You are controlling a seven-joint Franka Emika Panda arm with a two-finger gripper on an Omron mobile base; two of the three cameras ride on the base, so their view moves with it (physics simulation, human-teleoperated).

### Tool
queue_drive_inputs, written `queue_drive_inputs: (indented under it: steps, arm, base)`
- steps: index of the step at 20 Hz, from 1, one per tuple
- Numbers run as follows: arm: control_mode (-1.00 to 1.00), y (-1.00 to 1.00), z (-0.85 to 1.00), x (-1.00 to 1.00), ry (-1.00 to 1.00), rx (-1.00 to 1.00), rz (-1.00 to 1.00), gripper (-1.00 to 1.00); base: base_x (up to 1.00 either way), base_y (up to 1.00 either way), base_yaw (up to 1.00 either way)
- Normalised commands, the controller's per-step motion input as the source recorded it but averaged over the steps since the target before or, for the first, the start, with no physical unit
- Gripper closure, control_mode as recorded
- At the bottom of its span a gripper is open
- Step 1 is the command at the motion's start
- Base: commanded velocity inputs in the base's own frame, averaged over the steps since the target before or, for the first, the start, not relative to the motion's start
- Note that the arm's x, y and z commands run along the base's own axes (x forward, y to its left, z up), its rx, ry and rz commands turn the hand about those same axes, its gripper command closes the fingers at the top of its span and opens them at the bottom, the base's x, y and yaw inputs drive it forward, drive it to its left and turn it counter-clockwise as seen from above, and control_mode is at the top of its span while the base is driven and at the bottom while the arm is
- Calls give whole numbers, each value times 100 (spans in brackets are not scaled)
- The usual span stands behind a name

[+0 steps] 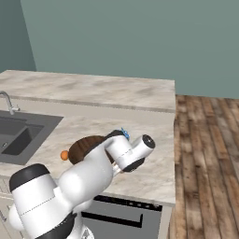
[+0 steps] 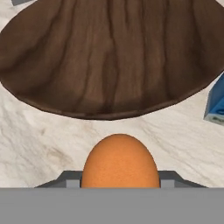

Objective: Gather the eggs and milk located in the vicinity of the sink area and place them right next to the bowl.

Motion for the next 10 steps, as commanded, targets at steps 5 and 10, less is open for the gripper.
queue_drive_inputs:
  steps: [5, 10]
  arm:
    - [-100, 9, 0, 0, 0, -2, 0, 100]
    - [-100, 4, -2, 0, 0, -2, 0, 100]
  base:
    - [0, 0, 0]
    - [0, 0, 0]
